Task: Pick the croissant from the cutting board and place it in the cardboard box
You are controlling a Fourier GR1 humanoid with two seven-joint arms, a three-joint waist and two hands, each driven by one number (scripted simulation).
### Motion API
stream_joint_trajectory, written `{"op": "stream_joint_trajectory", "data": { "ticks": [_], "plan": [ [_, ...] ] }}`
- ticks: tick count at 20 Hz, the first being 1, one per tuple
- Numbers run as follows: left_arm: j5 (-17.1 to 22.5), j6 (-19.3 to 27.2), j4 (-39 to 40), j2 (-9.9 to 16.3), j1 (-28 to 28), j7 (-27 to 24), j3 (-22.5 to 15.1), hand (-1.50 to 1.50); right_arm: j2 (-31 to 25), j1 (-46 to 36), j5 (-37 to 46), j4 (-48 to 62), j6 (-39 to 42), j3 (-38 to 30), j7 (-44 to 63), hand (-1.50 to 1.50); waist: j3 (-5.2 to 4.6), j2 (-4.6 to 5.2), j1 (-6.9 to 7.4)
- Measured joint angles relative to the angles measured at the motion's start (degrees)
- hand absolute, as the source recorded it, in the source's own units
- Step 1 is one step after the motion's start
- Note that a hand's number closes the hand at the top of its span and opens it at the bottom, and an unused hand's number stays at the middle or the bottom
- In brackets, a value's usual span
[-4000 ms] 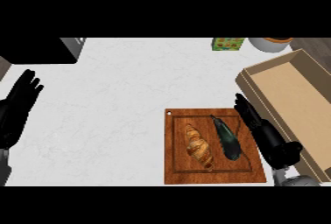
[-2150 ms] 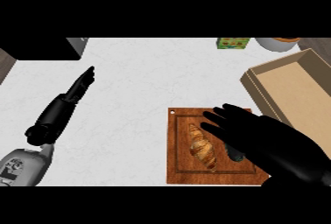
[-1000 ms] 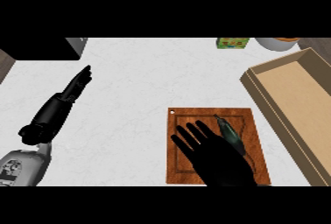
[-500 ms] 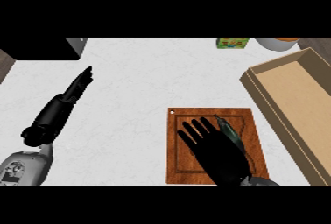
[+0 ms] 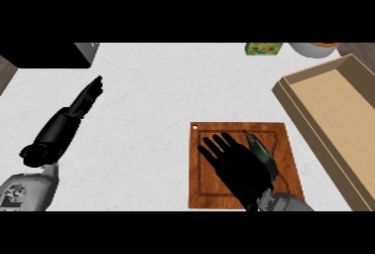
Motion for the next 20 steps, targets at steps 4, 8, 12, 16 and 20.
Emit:
{"op": "stream_joint_trajectory", "data": {
  "ticks": [4,8,12,16,20],
  "plan": [
    [-1.26,-0.24,0.08,-1.28,-1.21,0.99,0.2,0.0,1.31,-0.66,2.88,3.2,-0.85,-1.19,-1.04,-1.5,0.0,0.01,-0.03],
    [-0.54,-2.26,-0.91,-0.44,-0.08,0.73,2.28,0.0,1.71,-0.07,5.57,7.04,-4.4,-2.25,-3.06,-1.5,0.0,0.01,0.02],
    [-2.29,-1.71,-1.8,-2.59,0.08,1.42,1.6,0.0,2.66,-0.66,6.64,10.86,-5.46,-4.57,-6.19,-1.5,0.0,0.01,0.01],
    [-2.93,-2.15,-2.43,-3.33,0.85,1.4,1.87,0.0,2.9,-0.28,8.2,13.09,-7.14,-4.44,-9.56,1.5,-0.02,-0.02,0.03],
    [-3.26,-2.51,-1.85,-3.38,-0.52,1.89,2.58,0.0,2.9,-0.93,9.75,14.8,-12.28,-4.01,-14.03,1.5,-0.1,-0.17,0.01]
  ]
}}
